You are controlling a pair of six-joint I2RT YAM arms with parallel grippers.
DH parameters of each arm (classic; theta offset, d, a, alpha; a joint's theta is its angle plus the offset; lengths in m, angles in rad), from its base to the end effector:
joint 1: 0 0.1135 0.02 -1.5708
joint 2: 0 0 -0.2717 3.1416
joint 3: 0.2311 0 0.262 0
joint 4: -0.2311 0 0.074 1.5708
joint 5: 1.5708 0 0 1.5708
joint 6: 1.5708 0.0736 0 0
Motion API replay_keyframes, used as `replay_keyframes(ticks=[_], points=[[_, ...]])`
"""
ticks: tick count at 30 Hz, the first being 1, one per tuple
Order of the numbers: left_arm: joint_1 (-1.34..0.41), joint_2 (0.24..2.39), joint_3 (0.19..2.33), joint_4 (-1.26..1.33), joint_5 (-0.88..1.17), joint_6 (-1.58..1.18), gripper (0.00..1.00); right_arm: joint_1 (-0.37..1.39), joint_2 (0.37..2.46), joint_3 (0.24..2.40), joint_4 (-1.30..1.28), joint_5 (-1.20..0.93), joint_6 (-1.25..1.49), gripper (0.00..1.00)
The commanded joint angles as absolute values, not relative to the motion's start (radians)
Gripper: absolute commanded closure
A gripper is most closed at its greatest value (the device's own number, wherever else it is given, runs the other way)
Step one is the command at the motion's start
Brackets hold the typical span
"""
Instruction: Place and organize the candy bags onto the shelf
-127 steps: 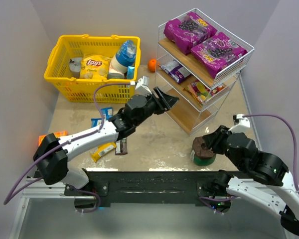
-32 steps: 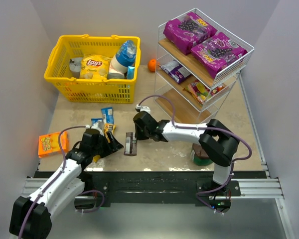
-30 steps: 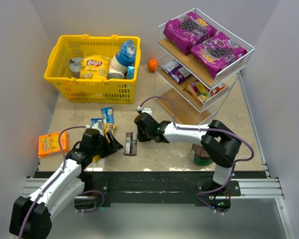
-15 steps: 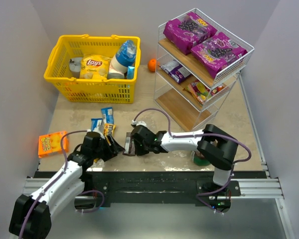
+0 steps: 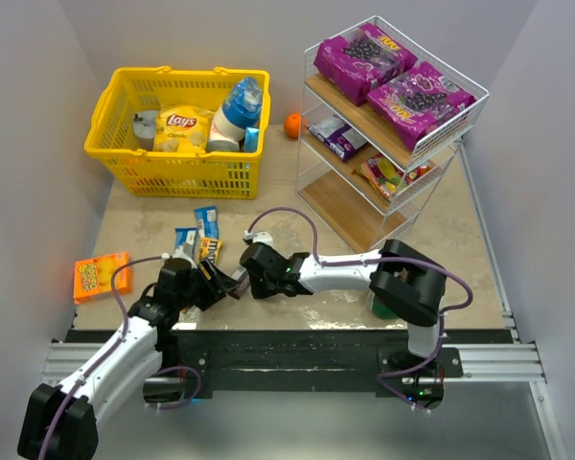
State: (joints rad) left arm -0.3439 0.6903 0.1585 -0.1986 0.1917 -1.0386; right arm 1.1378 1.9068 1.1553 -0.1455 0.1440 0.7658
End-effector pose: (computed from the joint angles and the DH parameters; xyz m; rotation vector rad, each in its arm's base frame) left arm 0.1550 -0.0704 0.1113 -0.7396 2.3541 -0.8848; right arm 0.1894 0.3845 0.1250 -0.4110 2.5352 0.6250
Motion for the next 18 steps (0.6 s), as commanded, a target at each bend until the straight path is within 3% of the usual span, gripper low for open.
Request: replay_keyframes(ticks=[1,5,18], points=[[-0.348,0.663,0.117,-0.236,0.107,-1.068,0.35,1.128,1.806,1.195,-0.319,0.352,0.758,0.78],[-0.348,0.676,0.100,-0.209,0.107,-1.074,0.36,1.097,1.815,1.239,-0.307,0.403,0.718,0.72],[-0.348,0.701,0.075,-0.178,0.101,-1.080,0.37,0.974,1.966,1.361,-0.192,0.295,0.611,0.79]])
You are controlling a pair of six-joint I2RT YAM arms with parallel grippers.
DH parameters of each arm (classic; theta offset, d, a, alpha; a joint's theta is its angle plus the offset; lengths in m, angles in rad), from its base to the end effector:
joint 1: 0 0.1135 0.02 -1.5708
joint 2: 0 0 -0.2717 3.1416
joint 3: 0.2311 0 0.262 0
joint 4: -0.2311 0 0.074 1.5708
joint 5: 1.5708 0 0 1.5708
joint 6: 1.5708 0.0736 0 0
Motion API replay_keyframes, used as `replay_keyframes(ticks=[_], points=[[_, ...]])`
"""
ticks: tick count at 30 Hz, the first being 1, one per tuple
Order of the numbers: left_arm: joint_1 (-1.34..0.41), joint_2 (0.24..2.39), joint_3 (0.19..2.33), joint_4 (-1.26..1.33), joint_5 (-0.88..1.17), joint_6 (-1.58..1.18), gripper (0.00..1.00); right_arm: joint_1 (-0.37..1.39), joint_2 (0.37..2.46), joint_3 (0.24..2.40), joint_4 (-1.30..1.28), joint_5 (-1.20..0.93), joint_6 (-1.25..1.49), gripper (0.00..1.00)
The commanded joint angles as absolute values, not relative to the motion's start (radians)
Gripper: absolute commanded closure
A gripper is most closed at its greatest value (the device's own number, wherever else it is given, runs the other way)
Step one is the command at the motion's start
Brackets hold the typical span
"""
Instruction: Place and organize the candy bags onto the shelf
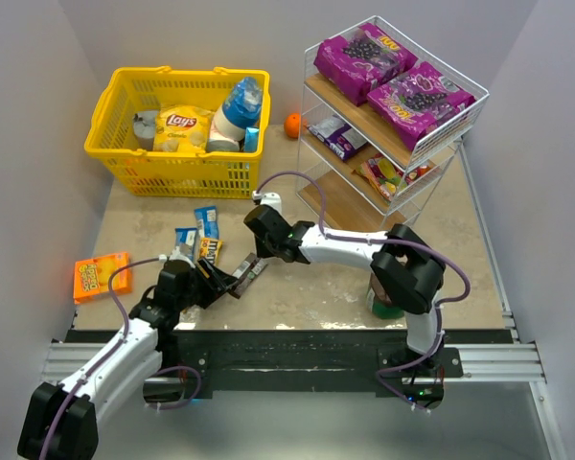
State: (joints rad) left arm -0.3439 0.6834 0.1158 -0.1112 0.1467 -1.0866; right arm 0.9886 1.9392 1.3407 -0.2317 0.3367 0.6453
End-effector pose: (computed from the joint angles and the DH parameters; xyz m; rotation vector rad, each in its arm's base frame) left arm 0.1573 -0.0677 0.1064 -0.7959 2.2772 -0.8897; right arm 0.2728 0.3701 0.1670 -0.2509 2.3632 0.3953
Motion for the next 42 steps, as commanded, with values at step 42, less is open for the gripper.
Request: replay_keyframes(ticks=[42], points=[[-0.348,0.693,0.060,-0.184,0.089,-1.077,0.37,0.977,2.017,1.293,-0.133,0.281,0.666,0.85]])
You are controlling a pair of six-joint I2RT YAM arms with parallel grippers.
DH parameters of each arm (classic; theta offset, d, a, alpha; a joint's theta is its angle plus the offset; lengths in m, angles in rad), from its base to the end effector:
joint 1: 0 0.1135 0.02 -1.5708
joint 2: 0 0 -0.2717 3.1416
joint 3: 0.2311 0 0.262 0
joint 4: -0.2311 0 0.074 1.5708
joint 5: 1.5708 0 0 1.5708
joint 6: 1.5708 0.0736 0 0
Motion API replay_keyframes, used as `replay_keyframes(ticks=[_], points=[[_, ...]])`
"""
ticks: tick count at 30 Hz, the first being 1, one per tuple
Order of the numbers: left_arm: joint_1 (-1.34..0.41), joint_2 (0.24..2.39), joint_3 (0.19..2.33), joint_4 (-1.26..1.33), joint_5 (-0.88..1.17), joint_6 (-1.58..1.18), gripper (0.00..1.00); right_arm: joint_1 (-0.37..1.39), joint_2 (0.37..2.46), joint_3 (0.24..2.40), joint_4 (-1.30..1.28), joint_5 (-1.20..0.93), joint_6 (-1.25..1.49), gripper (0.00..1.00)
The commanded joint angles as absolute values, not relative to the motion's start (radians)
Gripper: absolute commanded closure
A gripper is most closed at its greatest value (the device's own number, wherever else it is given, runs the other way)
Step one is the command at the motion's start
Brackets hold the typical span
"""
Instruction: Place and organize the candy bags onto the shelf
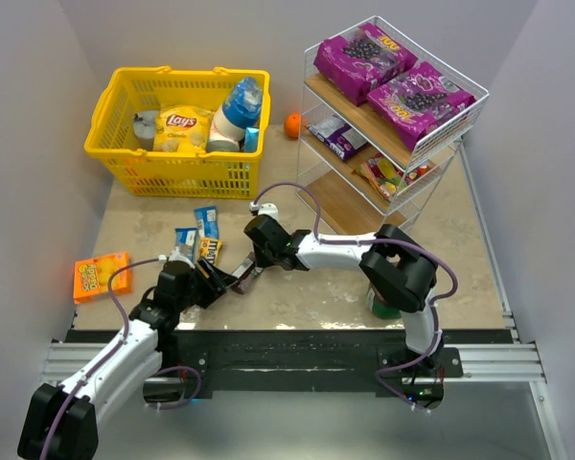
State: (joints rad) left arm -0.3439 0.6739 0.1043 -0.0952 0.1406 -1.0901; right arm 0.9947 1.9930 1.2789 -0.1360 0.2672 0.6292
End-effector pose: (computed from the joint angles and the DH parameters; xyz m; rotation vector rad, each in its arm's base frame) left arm 0.1570 -0.0672 0.1054 -0.7968 2.2608 -0.8934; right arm 0.2664 0.3744 0.1307 -0.3199 2.4066 0.4387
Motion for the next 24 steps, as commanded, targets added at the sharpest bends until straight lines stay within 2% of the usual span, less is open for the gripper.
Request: replay_keyframes(ticks=[1,11,17,24], points=[[-0.348,0.695,0.057,-0.181,0.089,-1.077,0.37,0.977,2.020,1.293,-0.135,0.284,0.672,0.85],[-0.350,0.745,0.012,0.059,0.149,-1.163,0.37,0.974,2.017,1.267,-0.129,0.264,0.706,0.85],[-0.370,0.723,-0.048,0.153,0.155,-1.285,0.45,0.973,2.026,1.266,-0.135,0.255,0.756,0.87],[-0.420,0.655,-0.066,0.140,0.086,-1.331,0.53,0.976,2.039,1.264,-0.138,0.238,0.805,0.86]])
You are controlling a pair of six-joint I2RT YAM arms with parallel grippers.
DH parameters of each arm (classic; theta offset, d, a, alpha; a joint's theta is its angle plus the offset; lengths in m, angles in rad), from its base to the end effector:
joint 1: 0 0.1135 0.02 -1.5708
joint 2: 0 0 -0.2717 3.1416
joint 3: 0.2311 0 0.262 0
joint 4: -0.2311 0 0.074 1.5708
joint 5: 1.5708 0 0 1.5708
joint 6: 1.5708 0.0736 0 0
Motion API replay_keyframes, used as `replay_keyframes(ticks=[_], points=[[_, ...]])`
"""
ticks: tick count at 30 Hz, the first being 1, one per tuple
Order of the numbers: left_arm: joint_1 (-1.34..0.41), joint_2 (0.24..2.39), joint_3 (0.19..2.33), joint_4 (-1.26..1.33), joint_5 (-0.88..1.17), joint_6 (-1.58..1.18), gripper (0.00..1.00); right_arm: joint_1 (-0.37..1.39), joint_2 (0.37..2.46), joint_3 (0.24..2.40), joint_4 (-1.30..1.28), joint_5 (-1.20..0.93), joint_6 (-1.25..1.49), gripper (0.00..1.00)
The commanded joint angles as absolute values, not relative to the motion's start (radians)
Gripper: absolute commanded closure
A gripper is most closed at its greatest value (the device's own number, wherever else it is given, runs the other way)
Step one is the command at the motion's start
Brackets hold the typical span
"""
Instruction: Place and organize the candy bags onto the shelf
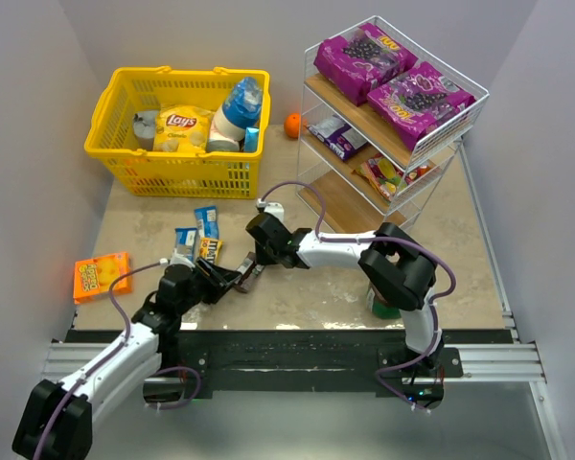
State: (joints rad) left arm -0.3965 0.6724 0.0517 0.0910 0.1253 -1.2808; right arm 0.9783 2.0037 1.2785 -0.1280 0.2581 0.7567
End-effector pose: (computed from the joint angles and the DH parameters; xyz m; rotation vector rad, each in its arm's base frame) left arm 0.1594 -0.0767 0.1089 -0.9126 2.1218 -1.0810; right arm 0.2725 0.3712 0.1265 -0.1520 2.4421 0.4940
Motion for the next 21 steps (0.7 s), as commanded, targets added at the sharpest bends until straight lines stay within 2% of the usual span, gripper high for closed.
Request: replay_keyframes(ticks=[1,8,11,14,18,20,21], points=[[-0.423,0.661,-0.066,0.141,0.086,-1.333,0.54,0.974,2.034,1.261,-0.135,0.238,0.808,0.87],[-0.462,0.784,-0.064,0.204,0.083,-1.336,0.58,0.974,2.025,1.258,-0.124,0.229,0.825,0.87],[-0.472,0.802,-0.061,0.216,0.066,-1.341,0.63,0.974,2.020,1.253,-0.124,0.227,0.830,0.86],[-0.482,0.799,-0.055,0.212,0.051,-1.341,0.71,0.974,2.013,1.244,-0.124,0.230,0.833,0.86],[-0.483,0.792,-0.029,0.167,0.026,-1.324,0.91,0.974,1.979,1.229,-0.133,0.250,0.833,0.86],[-0.482,0.784,-0.011,0.146,0.025,-1.304,0.97,0.974,1.959,1.221,-0.144,0.270,0.827,0.83],[-0.483,0.784,-0.008,0.146,0.028,-1.292,1.00,0.974,1.944,1.218,-0.152,0.276,0.819,0.79]])
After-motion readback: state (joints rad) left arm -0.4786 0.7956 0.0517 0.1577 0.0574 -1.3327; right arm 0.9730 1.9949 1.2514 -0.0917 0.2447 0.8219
